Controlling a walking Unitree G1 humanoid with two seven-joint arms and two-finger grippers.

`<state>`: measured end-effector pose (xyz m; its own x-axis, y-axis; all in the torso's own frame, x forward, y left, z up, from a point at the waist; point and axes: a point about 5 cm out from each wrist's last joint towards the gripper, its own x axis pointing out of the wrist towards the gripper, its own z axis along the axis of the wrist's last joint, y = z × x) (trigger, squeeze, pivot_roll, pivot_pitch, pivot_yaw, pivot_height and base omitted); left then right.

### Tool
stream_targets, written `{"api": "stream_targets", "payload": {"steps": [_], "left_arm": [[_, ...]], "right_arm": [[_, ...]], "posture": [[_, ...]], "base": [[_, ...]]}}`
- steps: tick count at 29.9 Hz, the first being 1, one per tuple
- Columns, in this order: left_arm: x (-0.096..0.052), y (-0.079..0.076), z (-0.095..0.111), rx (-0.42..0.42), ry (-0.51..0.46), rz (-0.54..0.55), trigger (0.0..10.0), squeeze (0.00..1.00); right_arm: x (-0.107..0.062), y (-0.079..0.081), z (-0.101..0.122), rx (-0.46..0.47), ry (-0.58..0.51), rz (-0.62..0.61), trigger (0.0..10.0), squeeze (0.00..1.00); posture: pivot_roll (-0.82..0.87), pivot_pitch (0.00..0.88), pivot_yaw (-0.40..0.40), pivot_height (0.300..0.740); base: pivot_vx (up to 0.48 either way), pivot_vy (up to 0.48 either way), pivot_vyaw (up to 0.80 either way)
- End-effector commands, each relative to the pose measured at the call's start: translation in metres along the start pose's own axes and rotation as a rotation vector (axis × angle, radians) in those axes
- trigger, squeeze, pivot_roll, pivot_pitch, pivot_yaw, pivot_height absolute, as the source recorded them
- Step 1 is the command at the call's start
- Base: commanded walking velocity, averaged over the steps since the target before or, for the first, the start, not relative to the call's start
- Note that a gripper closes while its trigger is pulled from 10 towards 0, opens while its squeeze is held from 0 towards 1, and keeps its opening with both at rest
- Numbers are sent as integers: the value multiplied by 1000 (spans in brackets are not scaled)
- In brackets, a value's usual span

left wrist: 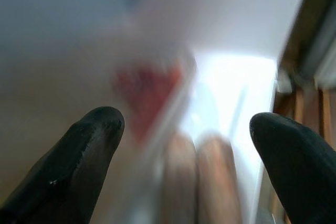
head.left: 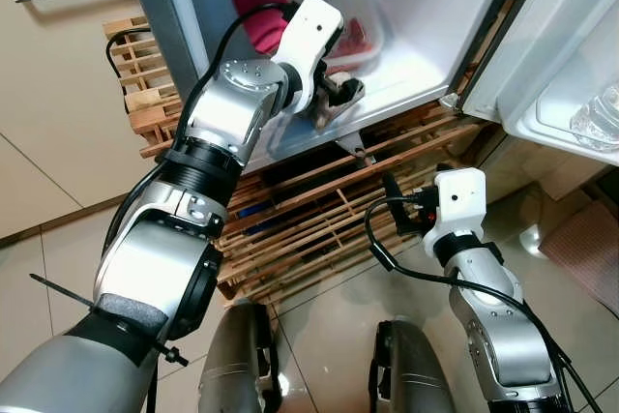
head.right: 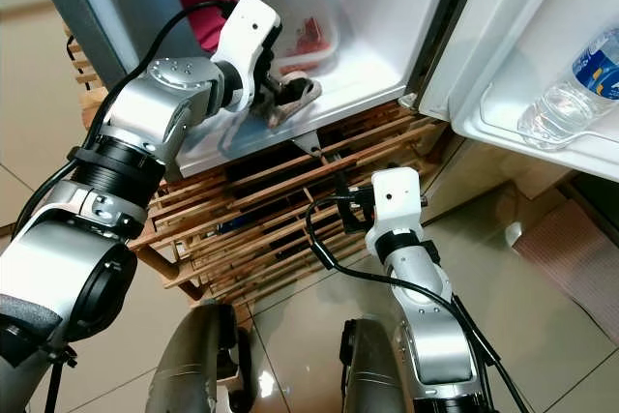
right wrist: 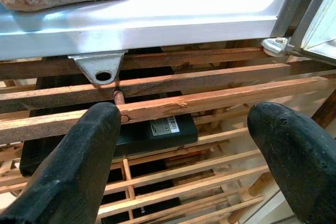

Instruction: Restocking fridge

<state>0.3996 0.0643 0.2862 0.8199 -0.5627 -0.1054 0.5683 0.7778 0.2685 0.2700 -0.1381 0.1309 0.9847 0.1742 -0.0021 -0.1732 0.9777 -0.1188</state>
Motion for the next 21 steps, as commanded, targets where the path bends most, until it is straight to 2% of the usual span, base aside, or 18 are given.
{"api": "stream_targets", "payload": {"steps": [1,3,6,10,12,17,19,21], "left_arm": [[-4,5,27,35,-104,31,10000,0],[-8,4,37,75,-161,35,10000,0],[-12,1,44,121,-191,24,10000,0],[-16,-5,48,138,-191,-11,10000,0],[-19,-13,49,110,-172,-65,10000,0],[-22,-20,41,46,-127,-104,10000,0],[-24,-24,34,19,-98,-121,10000,0],[-29,-29,18,-32,-28,-145,10000,0]], "right_arm": [[-3,1,-3,-5,9,7,10000,0],[-4,1,-4,-7,12,12,10000,0],[-5,1,-4,-8,13,14,10000,0],[-6,1,-5,-9,15,15,10000,0],[-6,2,-5,-6,18,19,10000,0],[-6,4,-6,-3,20,25,10000,0],[-6,4,-6,-1,20,26,10000,0],[-6,4,-5,1,21,28,10000,0]], "posture": [[-45,162,-27,642],[-45,158,-30,642],[-46,155,-31,642],[-43,157,-34,642],[-38,160,-35,642],[-37,161,-35,642],[-37,161,-35,642],[-36,166,-33,642]], "base": [[0,0,0],[0,0,0],[0,0,0],[0,0,0],[0,0,0],[0,0,0],[0,0,0],[0,0,0]]}}
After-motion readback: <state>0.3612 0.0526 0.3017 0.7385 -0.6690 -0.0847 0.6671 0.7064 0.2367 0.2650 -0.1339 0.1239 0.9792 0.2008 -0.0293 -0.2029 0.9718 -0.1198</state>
